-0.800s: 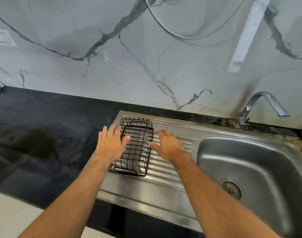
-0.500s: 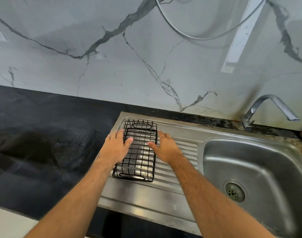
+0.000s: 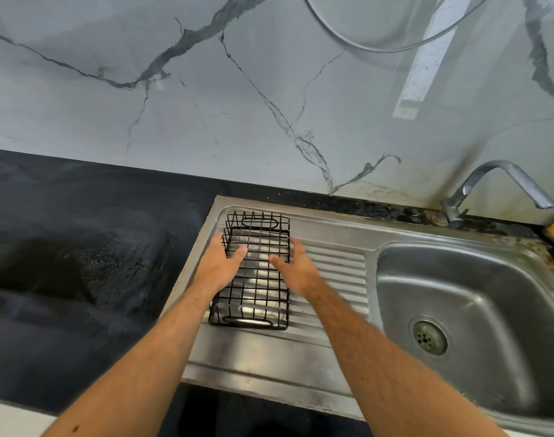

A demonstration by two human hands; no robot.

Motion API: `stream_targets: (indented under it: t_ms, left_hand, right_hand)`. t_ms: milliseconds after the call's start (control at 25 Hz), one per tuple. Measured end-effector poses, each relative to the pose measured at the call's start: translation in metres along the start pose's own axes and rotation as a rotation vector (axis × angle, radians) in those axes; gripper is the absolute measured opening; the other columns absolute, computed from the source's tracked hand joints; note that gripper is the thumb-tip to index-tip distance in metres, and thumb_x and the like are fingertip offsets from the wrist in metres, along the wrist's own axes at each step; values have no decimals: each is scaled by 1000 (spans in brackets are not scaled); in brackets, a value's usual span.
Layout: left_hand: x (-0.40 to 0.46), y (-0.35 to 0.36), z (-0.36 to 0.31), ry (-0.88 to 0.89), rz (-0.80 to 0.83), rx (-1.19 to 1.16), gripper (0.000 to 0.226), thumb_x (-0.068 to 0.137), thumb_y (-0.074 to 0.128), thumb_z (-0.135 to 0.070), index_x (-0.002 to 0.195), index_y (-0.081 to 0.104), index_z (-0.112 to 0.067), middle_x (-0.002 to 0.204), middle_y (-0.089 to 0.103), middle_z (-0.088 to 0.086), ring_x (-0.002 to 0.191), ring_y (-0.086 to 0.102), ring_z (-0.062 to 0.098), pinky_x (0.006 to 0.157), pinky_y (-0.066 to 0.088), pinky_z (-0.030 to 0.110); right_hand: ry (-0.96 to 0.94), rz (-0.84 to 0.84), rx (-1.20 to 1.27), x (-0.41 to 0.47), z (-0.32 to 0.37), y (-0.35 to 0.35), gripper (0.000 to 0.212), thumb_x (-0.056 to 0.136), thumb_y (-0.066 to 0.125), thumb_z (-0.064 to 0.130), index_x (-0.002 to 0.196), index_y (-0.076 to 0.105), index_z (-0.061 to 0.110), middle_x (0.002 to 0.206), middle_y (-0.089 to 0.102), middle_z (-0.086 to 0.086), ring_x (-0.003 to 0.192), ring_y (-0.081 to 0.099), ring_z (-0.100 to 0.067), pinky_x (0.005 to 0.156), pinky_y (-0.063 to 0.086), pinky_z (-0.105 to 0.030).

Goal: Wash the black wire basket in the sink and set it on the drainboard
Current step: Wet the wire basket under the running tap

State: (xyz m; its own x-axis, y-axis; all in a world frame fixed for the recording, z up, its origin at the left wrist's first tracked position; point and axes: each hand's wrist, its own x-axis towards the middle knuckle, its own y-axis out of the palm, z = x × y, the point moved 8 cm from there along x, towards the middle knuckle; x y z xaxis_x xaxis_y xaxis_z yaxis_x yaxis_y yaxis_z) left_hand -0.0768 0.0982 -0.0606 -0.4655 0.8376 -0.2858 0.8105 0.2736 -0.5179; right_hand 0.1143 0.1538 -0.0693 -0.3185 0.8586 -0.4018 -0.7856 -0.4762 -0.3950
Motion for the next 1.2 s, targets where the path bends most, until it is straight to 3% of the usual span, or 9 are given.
stream_targets:
  t_ms: [200, 360, 440, 640, 720, 800, 960, 1200]
  left_hand:
    - [-1, 1, 20, -188, 65, -183, 97, 80, 71, -65, 157, 31, -23, 161, 39, 0, 145, 40, 26, 119, 33, 48]
    - [-5, 5, 20, -166, 69, -202, 86, 90, 70, -54, 159, 30, -19, 160, 38, 3, 143, 41, 25, 117, 32, 43]
    - [-9, 6, 18, -157, 68, -253, 79, 90, 73, -47, 155, 36, -23, 157, 44, 5, 136, 47, 23, 112, 34, 40]
    - [-15, 6, -1, -89, 33, -271, 61, 92, 73, -33, 147, 47, -32, 154, 41, 3, 140, 41, 21, 115, 36, 42]
    - [-20, 10, -13, -74, 24, -285, 57, 91, 74, -34, 144, 51, -32, 155, 42, 3, 138, 43, 22, 115, 38, 49]
    - [-25, 18, -29, -46, 29, -305, 58, 90, 75, -32, 143, 52, -32, 157, 40, 4, 141, 41, 23, 116, 36, 51]
    - [-41, 45, -67, 22, 78, -313, 67, 88, 79, -28, 147, 47, -31, 161, 35, 6, 146, 34, 26, 119, 30, 52]
    - [-77, 112, -117, 70, 160, -307, 74, 85, 80, -22, 149, 44, -33, 163, 31, 5, 147, 33, 27, 119, 26, 50]
  right_hand:
    - [27, 21, 35, -3, -2, -2, 91, 90, 68, 40, 160, 11, 30, 165, 26, -4, 145, 36, -27, 118, 34, -50]
    - [34, 1, 20, -5, -2, -3, 88, 93, 68, 25, 160, 11, 23, 164, 27, -6, 144, 38, -28, 117, 36, -45]
    - [25, -28, 55, -5, -3, -2, 87, 93, 68, 21, 160, 13, 22, 163, 28, -5, 142, 42, -26, 115, 39, -41]
    - [11, -73, 212, -8, -10, -9, 81, 93, 65, 14, 159, 19, 24, 163, 29, -2, 137, 46, -21, 112, 43, -39]
    - [5, -89, 260, -12, -9, -24, 79, 93, 64, 11, 159, 21, 22, 163, 30, -2, 137, 47, -21, 112, 42, -38]
    - [-7, -104, 266, -19, -6, -41, 79, 94, 62, 8, 159, 21, 22, 163, 29, -2, 127, 56, -21, 104, 50, -31]
    - [-25, -160, 255, -32, -12, -87, 80, 91, 64, 8, 159, 23, 20, 161, 34, -1, 141, 42, -22, 118, 35, -41]
    - [-42, -226, 239, -63, -37, -169, 82, 86, 67, 6, 157, 27, 14, 154, 44, 0, 131, 53, -19, 115, 39, -38]
